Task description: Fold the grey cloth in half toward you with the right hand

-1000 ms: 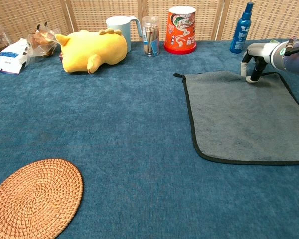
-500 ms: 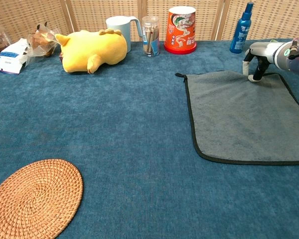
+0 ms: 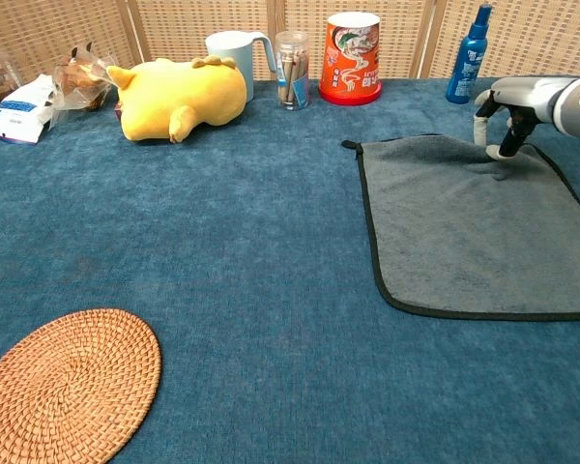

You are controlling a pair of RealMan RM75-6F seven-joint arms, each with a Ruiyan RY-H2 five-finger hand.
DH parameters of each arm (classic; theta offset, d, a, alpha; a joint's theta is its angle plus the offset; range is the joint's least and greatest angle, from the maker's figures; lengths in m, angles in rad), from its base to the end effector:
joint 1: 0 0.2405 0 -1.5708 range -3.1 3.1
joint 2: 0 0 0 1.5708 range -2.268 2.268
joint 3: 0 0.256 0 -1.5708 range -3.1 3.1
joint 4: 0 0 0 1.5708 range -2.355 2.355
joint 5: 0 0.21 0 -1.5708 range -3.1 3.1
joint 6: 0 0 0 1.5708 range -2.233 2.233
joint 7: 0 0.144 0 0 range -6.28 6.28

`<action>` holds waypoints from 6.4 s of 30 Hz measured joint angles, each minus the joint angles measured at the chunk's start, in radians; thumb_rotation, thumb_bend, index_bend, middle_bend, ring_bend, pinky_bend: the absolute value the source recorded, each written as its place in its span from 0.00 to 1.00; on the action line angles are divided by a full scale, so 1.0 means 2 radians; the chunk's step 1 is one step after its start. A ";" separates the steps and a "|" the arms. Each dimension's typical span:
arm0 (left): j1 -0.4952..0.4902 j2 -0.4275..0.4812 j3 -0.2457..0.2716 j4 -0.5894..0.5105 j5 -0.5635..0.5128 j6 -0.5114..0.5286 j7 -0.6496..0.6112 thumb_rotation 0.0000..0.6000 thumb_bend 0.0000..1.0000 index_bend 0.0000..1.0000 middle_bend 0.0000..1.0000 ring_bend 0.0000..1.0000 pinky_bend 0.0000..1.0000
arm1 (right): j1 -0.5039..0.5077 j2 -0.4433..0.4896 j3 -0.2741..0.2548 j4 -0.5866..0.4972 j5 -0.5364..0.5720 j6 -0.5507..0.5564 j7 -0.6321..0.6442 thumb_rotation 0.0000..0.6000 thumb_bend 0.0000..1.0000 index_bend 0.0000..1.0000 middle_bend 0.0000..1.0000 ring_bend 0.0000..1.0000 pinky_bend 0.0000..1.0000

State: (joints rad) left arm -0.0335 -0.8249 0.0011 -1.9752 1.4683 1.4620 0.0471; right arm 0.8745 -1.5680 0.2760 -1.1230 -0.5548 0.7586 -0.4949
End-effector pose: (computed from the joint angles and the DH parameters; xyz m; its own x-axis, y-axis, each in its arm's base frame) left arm -0.2726 0.1514 0.2064 0.3697 0.1014 0.9236 0.9238 0.0666 -0.3771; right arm -0.2104 -0.4350 0.0183 0.4062 -0.3387 0.8487 -0.8941 0.0445 0.4457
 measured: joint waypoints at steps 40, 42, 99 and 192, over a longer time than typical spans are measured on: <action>0.012 0.004 0.018 -0.005 0.048 0.018 -0.005 1.00 0.28 0.00 0.00 0.00 0.00 | -0.135 0.158 -0.109 -0.265 -0.213 0.108 0.078 1.00 0.53 0.80 0.00 0.00 0.19; 0.013 0.004 0.019 -0.005 0.050 0.019 -0.005 1.00 0.28 0.00 0.00 0.00 0.00 | -0.141 0.158 -0.115 -0.269 -0.223 0.112 0.081 1.00 0.53 0.80 0.00 0.00 0.19; 0.014 0.009 0.022 -0.007 0.056 0.020 -0.014 1.00 0.28 0.00 0.00 0.00 0.00 | -0.167 0.222 -0.140 -0.337 -0.317 0.063 0.168 1.00 0.25 0.00 0.00 0.00 0.19; 0.011 0.011 0.020 -0.006 0.050 0.013 -0.019 1.00 0.28 0.00 0.00 0.00 0.00 | -0.081 0.087 -0.107 -0.342 -0.212 0.122 0.095 1.00 0.52 0.73 0.00 0.00 0.19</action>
State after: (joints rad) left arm -0.0121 -0.8036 0.0421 -1.9880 1.5681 1.4882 0.0088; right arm 0.7124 -1.3939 0.0613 -1.8067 -0.9792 1.0027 -0.3056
